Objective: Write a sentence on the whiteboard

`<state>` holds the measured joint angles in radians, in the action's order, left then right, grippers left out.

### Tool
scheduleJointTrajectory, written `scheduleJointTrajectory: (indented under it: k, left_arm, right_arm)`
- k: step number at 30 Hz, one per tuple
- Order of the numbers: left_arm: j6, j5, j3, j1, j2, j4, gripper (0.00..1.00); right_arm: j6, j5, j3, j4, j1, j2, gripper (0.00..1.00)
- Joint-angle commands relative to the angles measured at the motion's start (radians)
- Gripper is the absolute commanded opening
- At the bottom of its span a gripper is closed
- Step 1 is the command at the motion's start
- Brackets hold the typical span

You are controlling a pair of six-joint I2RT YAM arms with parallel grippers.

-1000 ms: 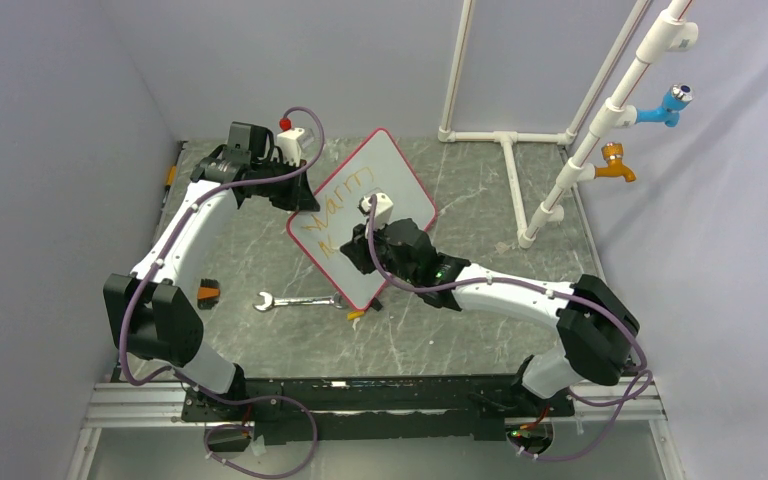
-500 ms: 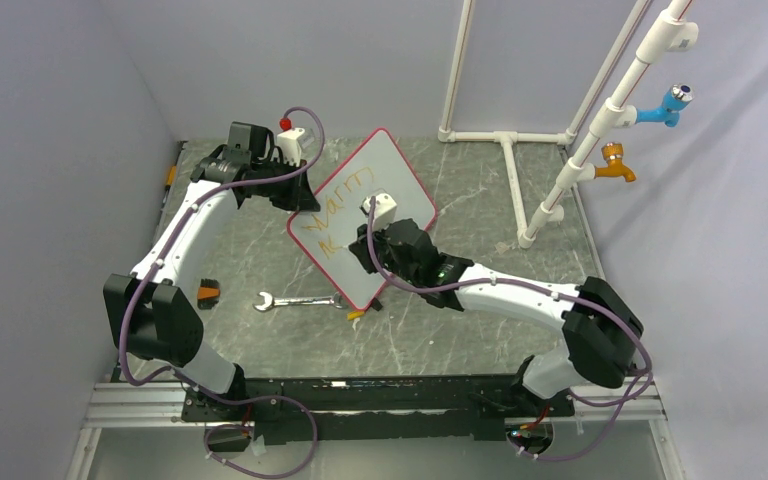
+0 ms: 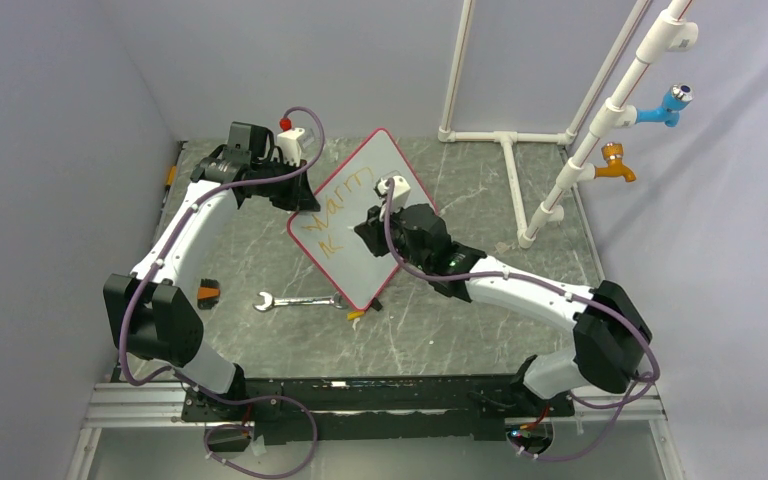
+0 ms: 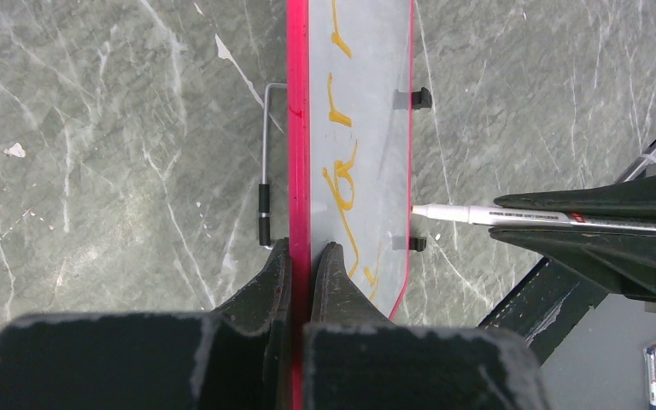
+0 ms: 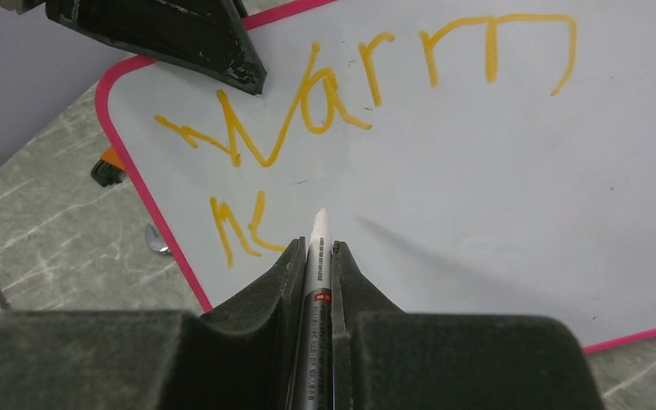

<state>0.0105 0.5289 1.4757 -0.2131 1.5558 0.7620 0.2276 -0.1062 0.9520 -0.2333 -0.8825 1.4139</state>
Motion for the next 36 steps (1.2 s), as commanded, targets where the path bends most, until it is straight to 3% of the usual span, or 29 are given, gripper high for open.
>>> scheduleJointTrajectory:
  k: [1, 20, 36]
  left_arm:
    - [0.14, -0.244, -0.011, 0.003, 0.028, 0.03, 0.0]
    - [0.138, -0.233, -0.009, 0.001, 0.028, 0.031, 0.0]
    - [0.139, -0.236, -0.01, 0.001, 0.025, 0.031, 0.0]
  right_arm:
    - [0.007, 0.067, 0.05, -0.061, 0.003, 0.027, 0.0]
    - [0.019, 0.159, 0.092, -0.079, 0.004, 0.104, 0.0]
    - [0.059, 0.164, -0.032, -0.081, -0.01, 0.064, 0.0]
